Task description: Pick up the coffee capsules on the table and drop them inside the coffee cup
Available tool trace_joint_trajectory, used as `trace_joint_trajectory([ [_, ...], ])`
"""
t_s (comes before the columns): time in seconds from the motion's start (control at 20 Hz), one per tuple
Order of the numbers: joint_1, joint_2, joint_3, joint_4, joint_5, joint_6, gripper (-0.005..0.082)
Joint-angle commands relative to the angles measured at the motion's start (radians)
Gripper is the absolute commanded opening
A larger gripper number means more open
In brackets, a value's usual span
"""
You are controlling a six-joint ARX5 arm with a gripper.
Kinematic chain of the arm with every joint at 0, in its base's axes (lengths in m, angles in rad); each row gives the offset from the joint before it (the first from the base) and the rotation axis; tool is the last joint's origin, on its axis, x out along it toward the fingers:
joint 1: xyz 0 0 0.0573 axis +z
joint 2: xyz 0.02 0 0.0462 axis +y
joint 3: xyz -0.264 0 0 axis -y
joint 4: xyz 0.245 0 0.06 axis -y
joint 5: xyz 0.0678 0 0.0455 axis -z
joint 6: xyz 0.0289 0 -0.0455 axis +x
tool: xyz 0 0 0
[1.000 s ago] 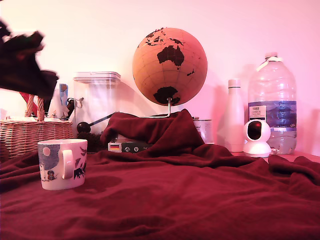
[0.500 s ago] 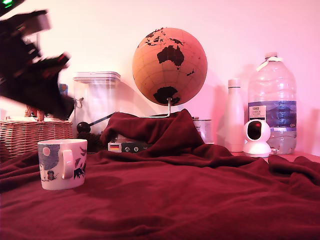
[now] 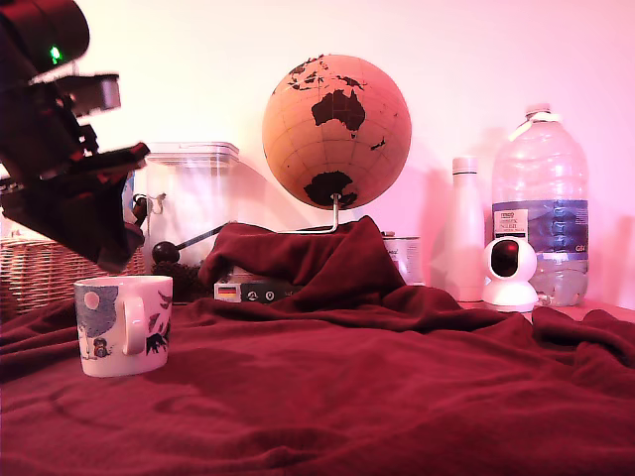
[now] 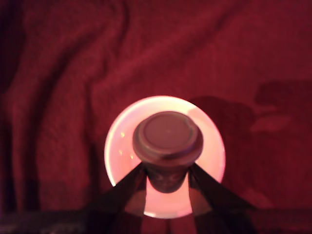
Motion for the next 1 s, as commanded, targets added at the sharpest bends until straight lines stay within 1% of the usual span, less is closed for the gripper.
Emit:
trace_joint_trajectory([
  [0.0,0.007,0.015,0.007,-0.002,0.002,0.011,0.0128],
  [0.15,0.007,0.015,0.007,-0.002,0.002,0.019,0.0128],
  [0.6,0.007,0.015,0.007,-0.003,0.001,0.019,0.0128],
  [0.7,0.007,0.015,0.007,0.000,0.001,0.019,0.0141],
  [0.75,0.007,0.015,0.007,0.001,0.002,0.019,0.0211],
  [0.8,0.007,0.015,0.007,0.001,0.002,0.019,0.0349],
  [0.85,0.007,0.015,0.007,0.001,0.002,0.019,0.0528],
  [0.9,0.007,0.015,0.007,0.000,0.001,0.019,0.0641],
  [0.95,0.007,0.015,0.007,-0.002,0.001,0.022,0.0669],
])
